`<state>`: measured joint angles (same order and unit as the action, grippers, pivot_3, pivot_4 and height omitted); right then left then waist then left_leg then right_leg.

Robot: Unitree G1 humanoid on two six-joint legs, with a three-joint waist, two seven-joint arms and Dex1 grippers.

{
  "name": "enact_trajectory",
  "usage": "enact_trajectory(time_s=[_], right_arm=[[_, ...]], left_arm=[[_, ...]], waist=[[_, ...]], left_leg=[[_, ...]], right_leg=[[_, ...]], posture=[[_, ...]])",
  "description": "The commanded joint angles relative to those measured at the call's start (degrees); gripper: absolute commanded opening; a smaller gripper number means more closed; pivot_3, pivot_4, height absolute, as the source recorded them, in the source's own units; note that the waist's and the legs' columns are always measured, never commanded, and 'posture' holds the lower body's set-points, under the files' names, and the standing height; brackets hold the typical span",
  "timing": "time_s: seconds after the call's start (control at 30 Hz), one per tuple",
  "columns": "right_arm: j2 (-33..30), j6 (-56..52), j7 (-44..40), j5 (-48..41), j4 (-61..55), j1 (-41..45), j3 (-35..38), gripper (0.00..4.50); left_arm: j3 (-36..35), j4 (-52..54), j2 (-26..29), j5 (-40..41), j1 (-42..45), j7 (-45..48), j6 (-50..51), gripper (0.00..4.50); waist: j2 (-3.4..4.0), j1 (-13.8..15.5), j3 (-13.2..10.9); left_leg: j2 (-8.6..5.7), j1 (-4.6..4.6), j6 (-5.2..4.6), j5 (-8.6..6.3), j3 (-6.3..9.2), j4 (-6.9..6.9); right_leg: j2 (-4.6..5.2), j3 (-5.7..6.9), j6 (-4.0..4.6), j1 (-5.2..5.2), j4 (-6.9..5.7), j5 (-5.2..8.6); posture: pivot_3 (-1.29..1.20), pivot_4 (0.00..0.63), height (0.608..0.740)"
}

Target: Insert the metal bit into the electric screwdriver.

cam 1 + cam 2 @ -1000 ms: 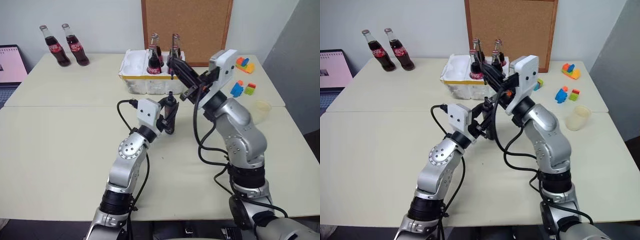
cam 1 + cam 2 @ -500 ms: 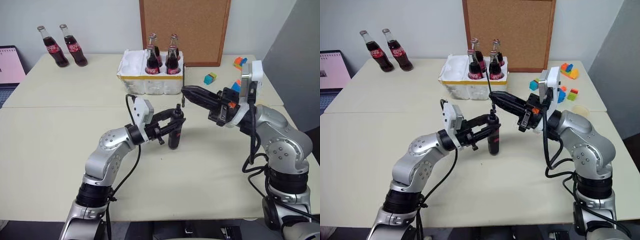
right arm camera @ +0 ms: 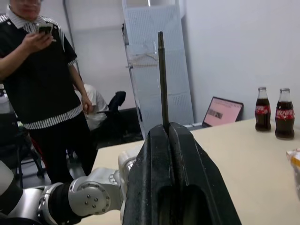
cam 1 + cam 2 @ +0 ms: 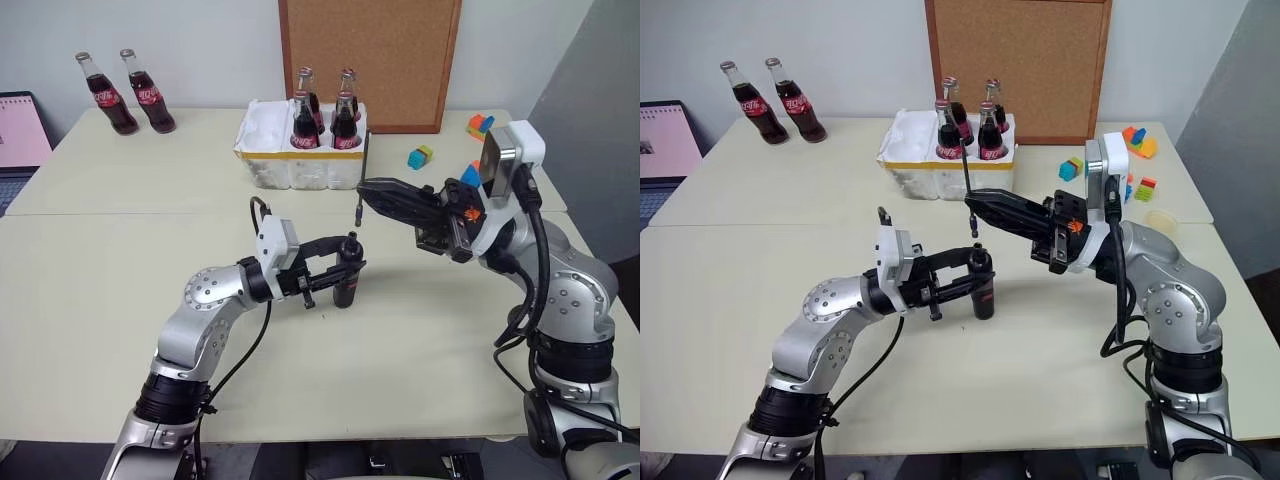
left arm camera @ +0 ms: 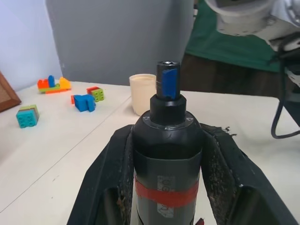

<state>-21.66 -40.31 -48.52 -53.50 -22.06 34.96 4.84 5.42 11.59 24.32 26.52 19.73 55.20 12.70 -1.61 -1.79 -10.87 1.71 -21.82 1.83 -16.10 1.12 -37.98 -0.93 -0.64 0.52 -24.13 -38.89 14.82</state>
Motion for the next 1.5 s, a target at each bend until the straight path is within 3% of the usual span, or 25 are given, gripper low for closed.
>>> enact_trajectory(time_s=[0.03, 0.5, 1.5], right_arm=[[0.7, 2.5, -1.7, -0.4, 0.5, 0.5, -0.3, 0.0], [0.9, 7.9, -8.7, 4.8, 8.4, 1.5, -4.9, 0.0], [0.8, 11.3, -14.2, 8.8, 12.4, 1.1, -5.7, 0.0]], left_arm=[[-0.8, 1.0, 1.4, -0.1, -1.0, 0.5, -0.2, 1.64], [-0.7, 1.4, 1.7, 0.2, 0.1, -0.1, 0.7, 1.64], [-0.9, 0.3, 2.8, 0.2, -0.4, 2.0, 0.0, 1.64]], waist=[[0.0, 0.0, 0.0], [0.0, 0.0, 0.0], [0.0, 0.0, 0.0]], left_leg=[[0.0, 0.01, 0.0, 0.0, 0.0, 0.0], [0.01, 0.02, 0.0, 0.0, -0.01, -0.02], [0.04, 0.03, 0.0, 0.0, 0.0, -0.02]], right_leg=[[0.0, -0.01, 0.0, 0.0, -0.02, 0.0], [0.0, -0.02, 0.01, 0.0, -0.03, -0.01], [0.01, -0.03, 0.01, 0.0, -0.05, -0.01]], posture=[[0.0, 0.15, 0.74], [0.0, 0.15, 0.74], [0.0, 0.15, 0.74]])
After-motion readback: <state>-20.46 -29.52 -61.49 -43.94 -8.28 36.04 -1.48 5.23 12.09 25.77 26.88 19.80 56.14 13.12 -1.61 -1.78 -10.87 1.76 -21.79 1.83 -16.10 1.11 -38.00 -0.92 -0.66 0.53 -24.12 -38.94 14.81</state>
